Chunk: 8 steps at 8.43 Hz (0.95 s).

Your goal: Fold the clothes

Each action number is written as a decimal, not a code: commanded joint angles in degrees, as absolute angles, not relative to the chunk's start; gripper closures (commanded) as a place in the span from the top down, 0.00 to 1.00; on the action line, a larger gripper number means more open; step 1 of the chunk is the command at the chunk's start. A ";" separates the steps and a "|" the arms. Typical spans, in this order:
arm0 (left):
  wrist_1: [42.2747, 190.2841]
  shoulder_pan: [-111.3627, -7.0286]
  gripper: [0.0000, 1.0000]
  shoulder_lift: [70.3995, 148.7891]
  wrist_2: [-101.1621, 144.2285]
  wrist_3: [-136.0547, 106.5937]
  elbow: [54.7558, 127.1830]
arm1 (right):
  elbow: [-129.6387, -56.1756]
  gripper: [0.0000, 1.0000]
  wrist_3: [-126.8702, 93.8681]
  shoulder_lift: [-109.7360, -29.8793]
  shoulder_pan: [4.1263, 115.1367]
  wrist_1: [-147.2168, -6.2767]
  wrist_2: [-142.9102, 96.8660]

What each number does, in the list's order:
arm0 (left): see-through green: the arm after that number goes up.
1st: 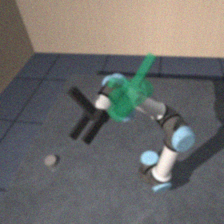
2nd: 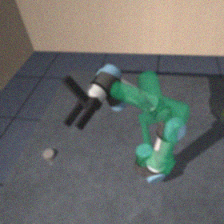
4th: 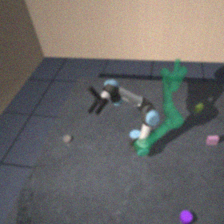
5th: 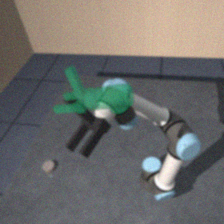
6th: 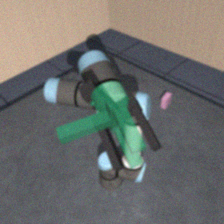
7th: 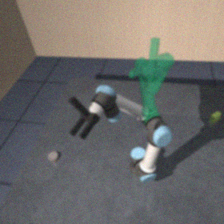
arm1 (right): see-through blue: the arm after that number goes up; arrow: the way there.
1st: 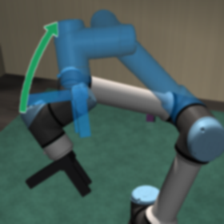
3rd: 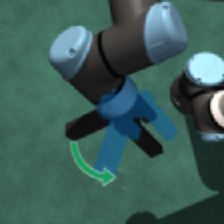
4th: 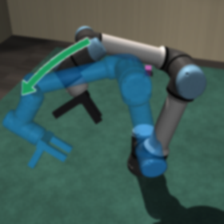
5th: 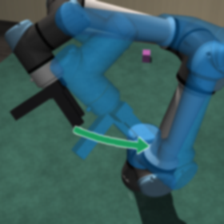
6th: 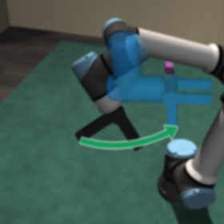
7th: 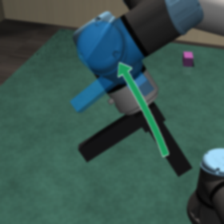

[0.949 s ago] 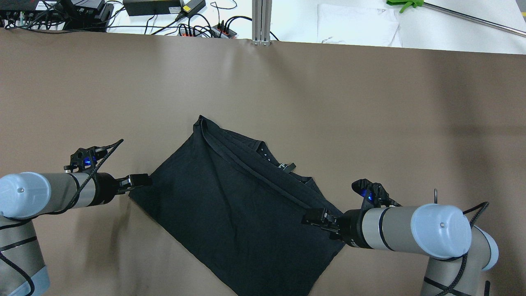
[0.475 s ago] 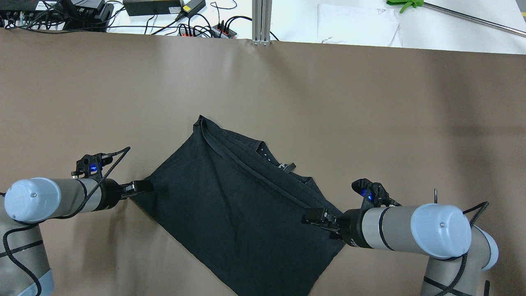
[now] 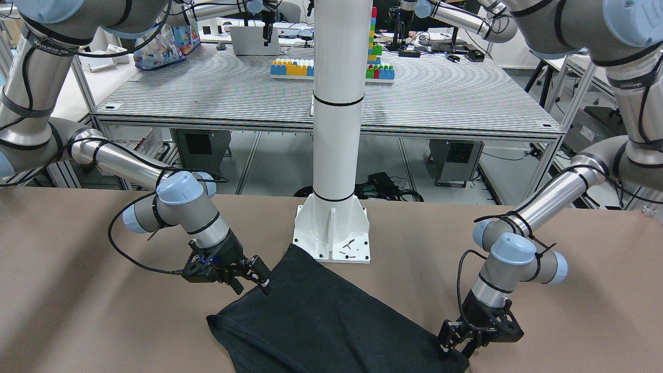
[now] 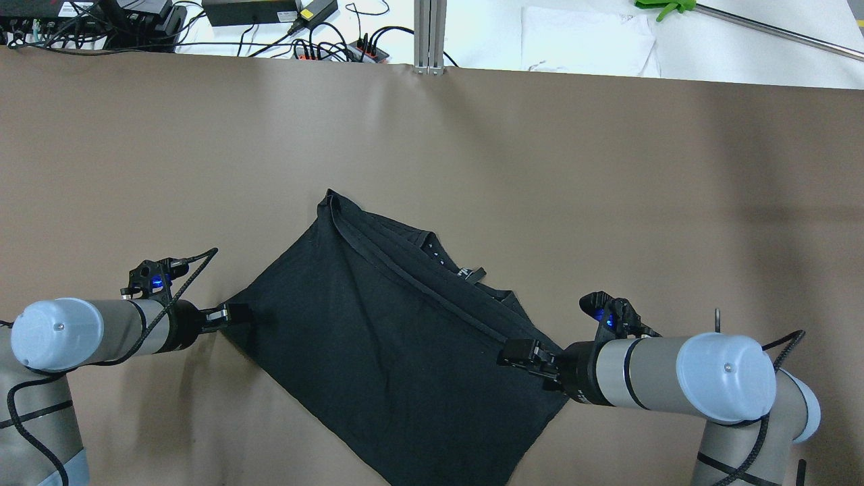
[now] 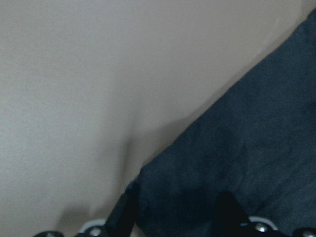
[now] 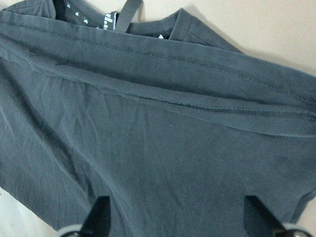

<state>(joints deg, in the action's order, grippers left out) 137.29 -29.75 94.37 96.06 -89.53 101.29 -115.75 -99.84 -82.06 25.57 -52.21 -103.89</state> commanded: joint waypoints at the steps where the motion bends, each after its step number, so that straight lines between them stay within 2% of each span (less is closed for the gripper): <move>1: 137.29 -29.71 0.00 94.48 96.24 -89.39 101.86 | -115.75 0.95 -99.84 -82.09 25.58 -52.21 -103.89; 4: 136.93 -29.71 0.00 94.48 96.94 -89.21 104.41 | -115.84 0.94 -99.84 -82.53 25.66 -52.12 -103.89; 8: 136.41 -31.02 0.00 97.80 96.16 -81.70 101.71 | -116.01 0.94 -99.84 -82.62 25.58 -52.12 -103.89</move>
<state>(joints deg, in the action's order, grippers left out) 136.71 -29.99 95.56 96.74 -87.43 103.73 -115.91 -99.84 -82.55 25.59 -52.12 -103.89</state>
